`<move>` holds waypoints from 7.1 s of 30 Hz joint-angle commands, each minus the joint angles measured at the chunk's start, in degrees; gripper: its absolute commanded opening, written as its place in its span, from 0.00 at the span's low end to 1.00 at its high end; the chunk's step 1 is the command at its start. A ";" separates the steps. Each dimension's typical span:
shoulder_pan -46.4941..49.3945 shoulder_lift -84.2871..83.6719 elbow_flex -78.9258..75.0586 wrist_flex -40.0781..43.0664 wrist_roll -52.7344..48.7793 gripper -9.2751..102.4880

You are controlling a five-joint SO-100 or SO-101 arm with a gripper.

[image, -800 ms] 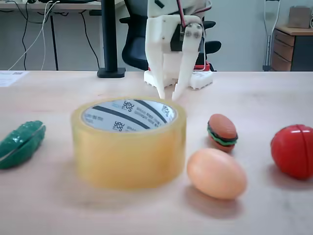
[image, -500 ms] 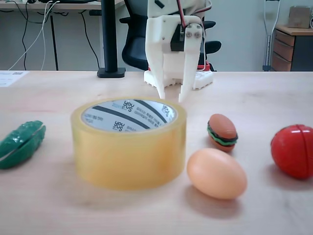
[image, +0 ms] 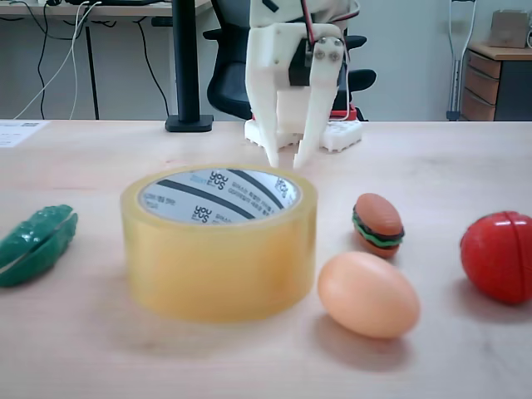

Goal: Grasp a cucumber and put it in the hole.

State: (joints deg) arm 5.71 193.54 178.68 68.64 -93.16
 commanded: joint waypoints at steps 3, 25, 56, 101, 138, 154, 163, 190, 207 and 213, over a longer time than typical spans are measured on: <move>2.02 -0.44 -8.44 -10.11 -2.90 0.09; 14.06 -62.40 -56.60 -15.21 -7.73 0.10; 21.97 -107.67 -87.45 -15.21 -11.78 0.16; 30.15 -124.89 -99.14 -27.69 -12.04 0.53; 25.66 -129.55 -101.95 -14.50 -11.87 0.27; 24.08 -128.06 -102.39 -10.99 -11.95 0.19; 24.08 -127.62 -104.15 -8.70 -11.95 0.14; 24.26 -119.27 -120.15 5.98 -11.95 0.15; 15.38 -106.17 -120.76 16.44 -11.69 0.16; 7.65 -104.24 -120.76 20.21 -11.60 0.14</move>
State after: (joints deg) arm 17.40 82.88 63.11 86.75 -104.94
